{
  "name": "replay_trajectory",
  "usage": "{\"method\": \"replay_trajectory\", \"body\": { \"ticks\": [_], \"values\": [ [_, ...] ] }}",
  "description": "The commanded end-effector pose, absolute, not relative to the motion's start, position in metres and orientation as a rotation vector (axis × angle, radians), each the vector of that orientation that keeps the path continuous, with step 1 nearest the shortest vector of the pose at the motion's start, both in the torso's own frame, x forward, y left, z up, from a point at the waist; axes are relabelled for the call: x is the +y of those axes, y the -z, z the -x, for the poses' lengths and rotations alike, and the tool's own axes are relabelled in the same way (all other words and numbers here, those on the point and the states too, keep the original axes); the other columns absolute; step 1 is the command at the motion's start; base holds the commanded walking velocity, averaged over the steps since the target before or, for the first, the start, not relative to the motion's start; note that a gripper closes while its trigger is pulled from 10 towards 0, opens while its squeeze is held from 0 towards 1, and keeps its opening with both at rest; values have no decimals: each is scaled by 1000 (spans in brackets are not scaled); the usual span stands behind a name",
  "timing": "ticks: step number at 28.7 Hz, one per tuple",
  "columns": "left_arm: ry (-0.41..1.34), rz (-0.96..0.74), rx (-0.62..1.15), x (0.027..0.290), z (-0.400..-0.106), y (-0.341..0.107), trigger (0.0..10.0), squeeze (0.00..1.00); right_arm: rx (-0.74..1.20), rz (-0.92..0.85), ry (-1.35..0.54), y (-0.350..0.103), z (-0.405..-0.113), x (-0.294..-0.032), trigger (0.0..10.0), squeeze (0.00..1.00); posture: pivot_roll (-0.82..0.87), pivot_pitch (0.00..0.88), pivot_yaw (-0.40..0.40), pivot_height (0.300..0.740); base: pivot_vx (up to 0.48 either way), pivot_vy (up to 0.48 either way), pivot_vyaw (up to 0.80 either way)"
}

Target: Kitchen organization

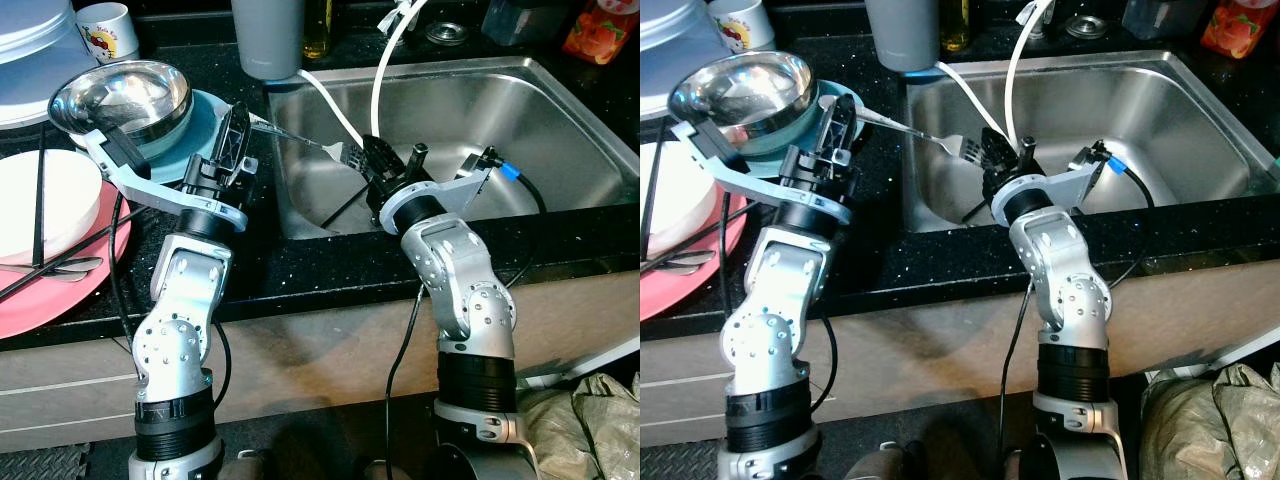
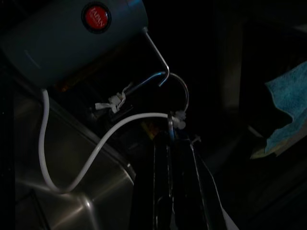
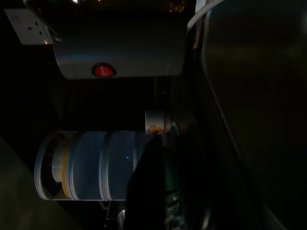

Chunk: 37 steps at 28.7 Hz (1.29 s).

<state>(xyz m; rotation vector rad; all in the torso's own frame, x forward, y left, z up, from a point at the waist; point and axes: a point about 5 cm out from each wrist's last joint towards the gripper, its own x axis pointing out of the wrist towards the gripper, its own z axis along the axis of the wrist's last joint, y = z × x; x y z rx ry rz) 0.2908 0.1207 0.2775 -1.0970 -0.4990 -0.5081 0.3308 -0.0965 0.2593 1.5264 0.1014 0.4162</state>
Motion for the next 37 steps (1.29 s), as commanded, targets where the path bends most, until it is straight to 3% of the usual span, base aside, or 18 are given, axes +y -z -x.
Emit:
{"method": "replay_trajectory", "body": {
  "ticks": [1,16,17,18,24,25,26,37],
  "values": [
    [534,1091,-449,112,-290,-271,0,0,155,-1605,-537,-268,-324,-61,0,0,21,187,19,740,0,0,0],
    [535,1065,-433,112,-288,-270,0,0,135,-1623,-525,-271,-326,-66,0,0,19,191,21,740,0,0,0],
    [529,1056,-428,112,-288,-270,431,0,134,-1624,-525,-271,-326,-66,0,0,19,191,21,740,0,0,0],
    [520,1060,-422,113,-289,-268,10000,1000,132,-1620,-524,-271,-326,-66,0,0,19,191,20,740,0,0,0],
    [493,1034,-410,115,-290,-267,10000,1000,123,-1622,-520,-272,-327,-69,0,0,19,192,20,740,0,0,0],
    [493,1033,-411,115,-290,-266,10000,63,115,-1620,-516,-273,-328,-71,0,0,20,192,20,740,0,0,0],
    [495,1034,-413,116,-290,-267,10000,0,103,-1622,-511,-274,-330,-74,0,0,20,191,20,740,0,0,0],
    [495,1019,-419,122,-288,-266,10000,0,22,-1606,-464,-281,-338,-101,0,0,21,187,19,740,0,0,0]
  ]
}}
